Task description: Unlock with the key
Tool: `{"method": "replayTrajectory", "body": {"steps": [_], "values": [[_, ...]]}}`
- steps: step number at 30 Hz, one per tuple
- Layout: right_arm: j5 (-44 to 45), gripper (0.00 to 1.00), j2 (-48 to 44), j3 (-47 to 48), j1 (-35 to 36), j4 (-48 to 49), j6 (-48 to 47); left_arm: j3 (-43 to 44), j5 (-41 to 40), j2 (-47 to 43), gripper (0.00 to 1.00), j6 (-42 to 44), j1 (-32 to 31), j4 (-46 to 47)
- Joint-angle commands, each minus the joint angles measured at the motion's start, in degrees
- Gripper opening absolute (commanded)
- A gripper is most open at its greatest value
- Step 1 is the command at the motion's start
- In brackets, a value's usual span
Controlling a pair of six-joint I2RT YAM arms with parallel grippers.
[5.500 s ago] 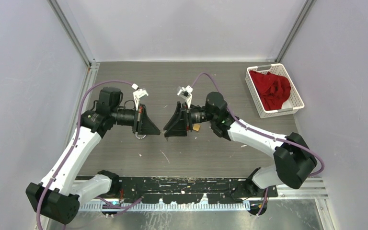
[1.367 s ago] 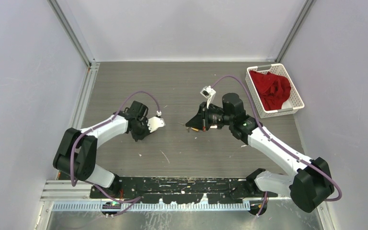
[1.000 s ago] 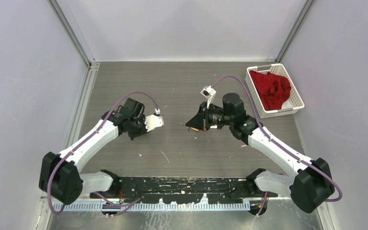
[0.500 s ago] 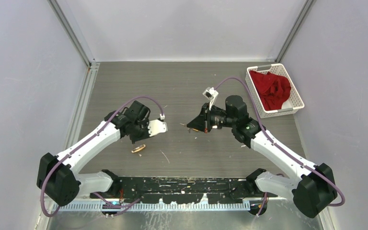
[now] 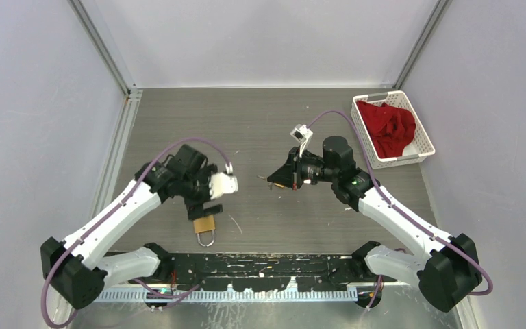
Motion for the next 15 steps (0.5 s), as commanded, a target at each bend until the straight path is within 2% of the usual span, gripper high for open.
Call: {"method": "replayTrajectory", "body": {"steps": [1,4,15], "values": [[0.59,0.01,-1.60,0.29,-0.17,3.14,-0.28,-10.74,7.15,-3.80,0.91,7.97,-1.70,-7.12],[0.79,0.01,-1.30,0.03,-0.32,2.96,-0.27,-14.86,6.86,-4.53,0.88,9.15,-3.22,-6.57],[1.99,0.01,-0.51,0.56,-0.33,3.00,1.05,-20.82,7.55,-4.00,0.62,7.69,-14.29,-2.82]]}}
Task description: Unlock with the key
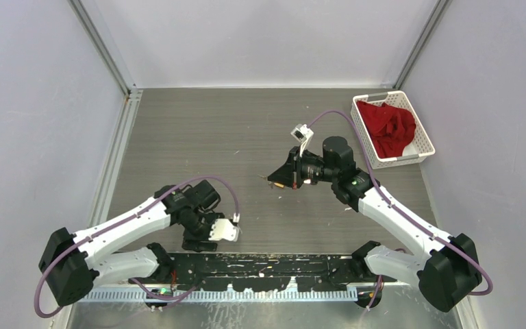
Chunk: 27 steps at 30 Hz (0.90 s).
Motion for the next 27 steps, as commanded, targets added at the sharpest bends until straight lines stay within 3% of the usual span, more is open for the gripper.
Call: {"method": "replayTrajectory", "body": {"steps": [1,14,19,27], "values": [[1.01,0.01,-0.57,0.91,-0.22,2.53,0.65,-2.71,1.49,0.68,0.59,0.93,-2.51,1.89],[1.59,0.01,-0.30,1.21,-0.22,2.22,0.92,-4.46,-8.44,8.61,0.35,4.81,-5.50,11.36],[1.87,0.01,-0.56,1.01,-0.35,2.20,0.87,-3.50,-9.98,10.35,0.37,8.45,-5.51,12.07],[1.92,0.01,-0.70,1.82,-1.34,0.59,-0.04,-3.29,-11.33,8.35,0.49,16.08,-5.89,5.49]]}}
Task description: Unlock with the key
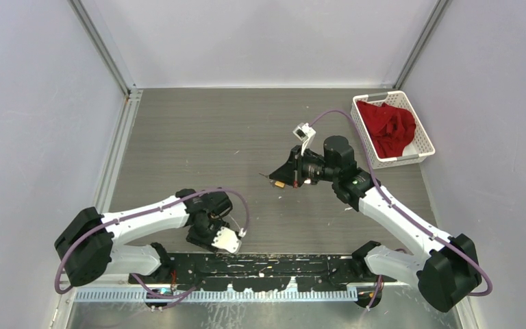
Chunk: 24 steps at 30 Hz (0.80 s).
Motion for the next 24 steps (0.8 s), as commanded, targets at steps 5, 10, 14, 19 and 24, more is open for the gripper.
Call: {"method": "replayTrajectory", "body": {"steps": [5,10,14,19,24], "values": [[0.30,0.01,-0.15,2.52,-0.94,0.99,-0.43,0.19,-3.30,-1.84,0.51,11.28,-0.20,-4.34],[0.43,0.01,-0.12,2.57,-1.07,1.06,-0.03,-2.72,-7.42,-1.83,0.47,8.99,-0.42,5.39],[0.65,0.01,-0.48,2.26,-1.34,1.05,-0.03,-6.24,-10.02,-2.58,0.42,8.76,-1.64,9.65],[0.24,0.01,0.03,2.35,-1.63,1.95,0.61,-8.95,-13.64,-3.90,0.29,8.70,-3.17,11.71],[-0.28,0.01,0.88,2.76,-1.80,2.90,1.30,-8.43,-16.52,-6.61,0.03,7.74,-4.15,12.55]]}}
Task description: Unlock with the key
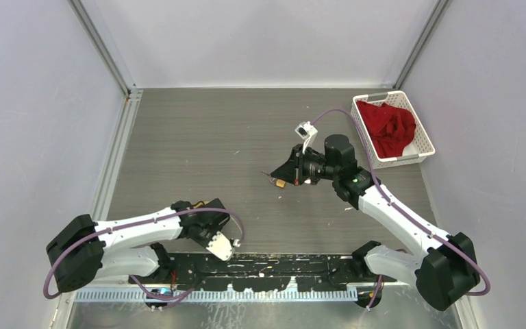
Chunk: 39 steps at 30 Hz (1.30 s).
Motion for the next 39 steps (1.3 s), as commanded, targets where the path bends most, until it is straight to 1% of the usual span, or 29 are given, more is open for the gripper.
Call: {"method": "replayTrajectory", "body": {"steps": [1,6,14,21,26,33,39], "values": [[-0.54,0.01,0.48,2.71,-0.31,3.47,0.92,-0.39,-2.66,-2.54,0.00,-0.12,-0.41,4.70],[-0.82,0.01,0.51,2.51,-0.27,4.07,1.25,3.27,-2.02,-6.04,0.00,-1.18,-0.36,0.21],[-1.15,0.01,0.33,2.33,-0.40,4.45,1.75,8.73,-1.59,-9.06,0.00,-2.98,-0.42,-3.41],[-1.21,0.01,-0.40,1.81,-0.41,4.88,2.23,9.02,-3.19,-9.94,0.00,-3.41,-0.40,-1.90],[-1.17,0.01,-0.30,1.71,-0.44,5.14,2.35,10.04,-3.36,-11.50,0.00,-3.98,-0.43,1.45],[-1.58,0.01,0.17,1.65,-0.49,5.94,2.82,12.58,-2.11,-10.69,0.00,-7.23,0.15,0.51],[-1.61,0.01,0.12,1.53,-0.49,6.12,2.83,14.99,0.07,-9.06,0.00,-8.70,2.86,0.21]]}}
